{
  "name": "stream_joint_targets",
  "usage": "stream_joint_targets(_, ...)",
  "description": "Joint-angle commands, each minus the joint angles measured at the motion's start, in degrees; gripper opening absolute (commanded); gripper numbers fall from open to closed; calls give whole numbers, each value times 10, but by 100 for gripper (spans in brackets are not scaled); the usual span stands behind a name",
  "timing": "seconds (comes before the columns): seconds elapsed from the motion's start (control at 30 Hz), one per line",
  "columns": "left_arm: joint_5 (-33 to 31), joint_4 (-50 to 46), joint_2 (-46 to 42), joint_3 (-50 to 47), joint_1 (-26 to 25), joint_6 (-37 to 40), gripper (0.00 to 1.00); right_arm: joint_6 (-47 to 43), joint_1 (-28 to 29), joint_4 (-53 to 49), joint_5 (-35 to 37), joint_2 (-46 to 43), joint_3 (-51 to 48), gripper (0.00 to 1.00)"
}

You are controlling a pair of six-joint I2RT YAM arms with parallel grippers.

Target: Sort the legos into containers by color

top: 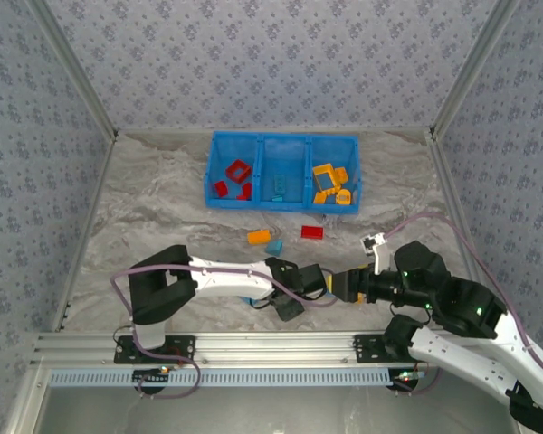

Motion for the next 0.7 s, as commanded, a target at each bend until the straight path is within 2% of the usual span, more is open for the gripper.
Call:
stream_joint_targets(0.0,-18,6,2,7,5,0,35,13,4,-3,8,-4,-13,72)
stream_joint_targets(0.07,-42,12,-18,2,6,-11,28,11,4,-2,9,-3,-16,71)
stream_joint_targets(0.2,-66,9,-84,-8,34,-40,27,-12,4,9,7,8,-16,71)
stream_joint_targets(0.3,-66,-1,-158,-19,86,-62,28,-50,7,34,-6,62,-6,71)
stream_joint_targets(0.37,-43,-8,-203,-25,143,-76,30,-81,27,66,2,114,9,70)
stream_joint_targets(0.5,20,-16,-242,-15,274,-99,31,-141,99,143,78,206,46,71)
stream_joint_targets(0.67,64,-27,-182,57,391,-107,30,-247,180,306,250,315,69,71)
